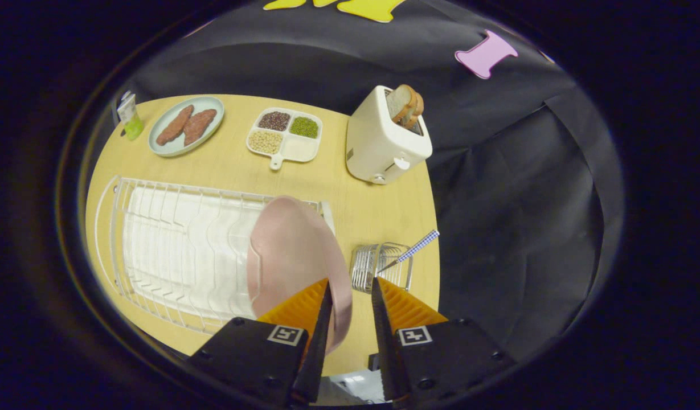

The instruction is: Take the plate from the dish rack, then take the spoon from the basket and place it into the plate.

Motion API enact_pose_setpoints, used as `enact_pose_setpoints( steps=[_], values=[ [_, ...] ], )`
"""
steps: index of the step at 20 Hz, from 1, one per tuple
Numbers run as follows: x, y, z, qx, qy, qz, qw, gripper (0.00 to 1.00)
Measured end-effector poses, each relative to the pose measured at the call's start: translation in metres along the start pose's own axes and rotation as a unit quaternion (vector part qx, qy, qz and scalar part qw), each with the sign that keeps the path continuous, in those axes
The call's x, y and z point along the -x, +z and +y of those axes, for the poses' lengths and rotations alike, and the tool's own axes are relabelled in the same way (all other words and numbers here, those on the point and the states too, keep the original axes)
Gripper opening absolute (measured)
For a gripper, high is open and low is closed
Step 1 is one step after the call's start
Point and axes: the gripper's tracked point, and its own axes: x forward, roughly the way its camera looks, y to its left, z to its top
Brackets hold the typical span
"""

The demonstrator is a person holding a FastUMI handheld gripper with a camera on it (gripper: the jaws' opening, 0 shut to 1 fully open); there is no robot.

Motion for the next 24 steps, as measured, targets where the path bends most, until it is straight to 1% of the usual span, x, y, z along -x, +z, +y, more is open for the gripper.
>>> enact_pose_setpoints(
  steps=[1, 3, 4, 5, 6, 8, 9, 11, 17, 19, 21, 24],
  values=[
    [0.001, -0.005, 0.005, 0.001, 0.004, 0.014, 1.000, 0.38],
    [0.004, -0.016, 0.024, -0.002, 0.036, 0.049, 0.998, 0.36],
    [0.004, -0.021, 0.034, 0.003, 0.060, 0.061, 0.996, 0.36],
    [0.006, -0.021, 0.040, 0.005, 0.079, 0.058, 0.995, 0.36],
    [0.004, -0.019, 0.041, 0.003, 0.081, 0.051, 0.995, 0.36],
    [0.004, -0.019, 0.033, -0.008, 0.061, 0.043, 0.997, 0.34],
    [0.005, -0.018, 0.033, -0.014, 0.060, 0.044, 0.997, 0.30],
    [0.008, -0.015, 0.030, -0.013, 0.050, 0.036, 0.998, 0.27],
    [0.034, 0.006, 0.007, -0.020, -0.020, -0.043, 0.999, 0.25],
    [0.043, 0.005, 0.001, -0.015, -0.026, -0.061, 0.998, 0.26],
    [0.052, -0.009, 0.002, -0.018, -0.005, -0.062, 0.998, 0.25],
    [0.061, -0.046, 0.005, -0.032, 0.057, -0.051, 0.997, 0.25]
  ],
)
